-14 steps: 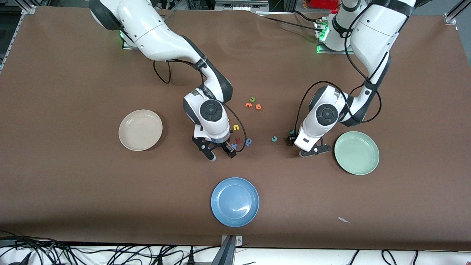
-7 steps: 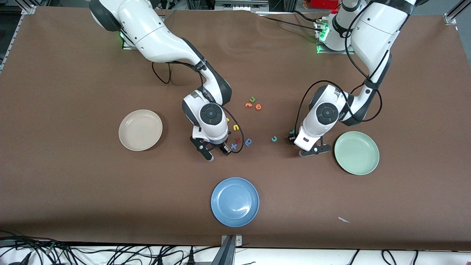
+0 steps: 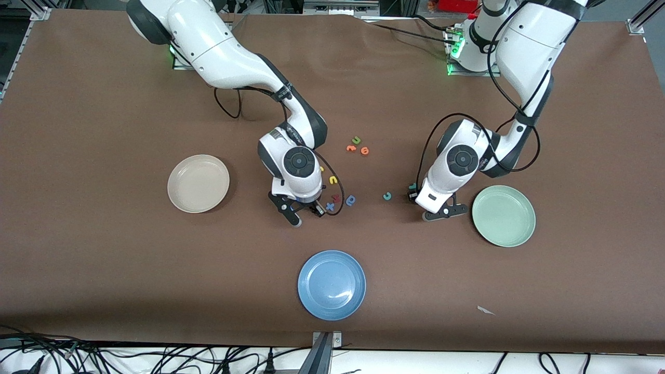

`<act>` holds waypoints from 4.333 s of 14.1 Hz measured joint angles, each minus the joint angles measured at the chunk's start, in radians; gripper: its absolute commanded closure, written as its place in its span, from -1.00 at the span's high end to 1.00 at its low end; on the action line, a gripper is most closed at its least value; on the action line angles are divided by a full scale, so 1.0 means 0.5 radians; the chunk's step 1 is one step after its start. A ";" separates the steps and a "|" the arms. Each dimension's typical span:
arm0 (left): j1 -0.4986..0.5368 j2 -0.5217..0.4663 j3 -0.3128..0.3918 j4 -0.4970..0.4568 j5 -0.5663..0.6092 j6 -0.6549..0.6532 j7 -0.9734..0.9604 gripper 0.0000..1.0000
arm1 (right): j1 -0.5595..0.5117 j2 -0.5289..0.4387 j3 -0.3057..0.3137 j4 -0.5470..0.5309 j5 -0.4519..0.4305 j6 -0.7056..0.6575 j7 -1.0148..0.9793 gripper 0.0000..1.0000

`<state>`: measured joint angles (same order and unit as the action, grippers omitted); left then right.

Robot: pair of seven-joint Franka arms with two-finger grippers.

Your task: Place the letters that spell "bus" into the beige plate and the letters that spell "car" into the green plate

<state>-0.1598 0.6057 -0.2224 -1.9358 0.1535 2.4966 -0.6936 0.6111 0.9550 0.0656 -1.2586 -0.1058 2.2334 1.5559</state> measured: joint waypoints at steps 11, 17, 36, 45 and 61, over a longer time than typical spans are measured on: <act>0.491 -0.176 0.036 0.189 0.001 -0.556 1.275 -0.60 | -0.198 -0.462 -0.270 -0.254 -0.005 -0.665 -1.194 -1.00; 0.692 -0.136 0.036 0.171 0.276 -0.503 1.557 1.00 | -0.226 -0.952 -0.625 -1.266 -0.003 -0.065 -1.887 -0.80; 0.383 -0.117 -0.436 -0.179 0.082 0.010 0.023 0.83 | 0.178 -0.768 -0.205 -0.920 0.417 -0.006 -0.209 0.51; 0.302 -0.058 -0.432 -0.213 0.227 0.011 -0.297 0.48 | 0.337 -0.525 -0.203 -0.801 0.423 0.184 0.104 0.29; 0.299 -0.046 -0.423 -0.211 0.238 -0.003 -0.299 -0.33 | 0.399 -0.452 -0.219 -0.793 0.422 0.259 0.144 -0.74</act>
<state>-0.0104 0.5827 -0.4342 -2.0413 0.2725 2.4949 -0.8432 0.8105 0.7290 -0.0438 -1.6551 0.1051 2.3630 1.6276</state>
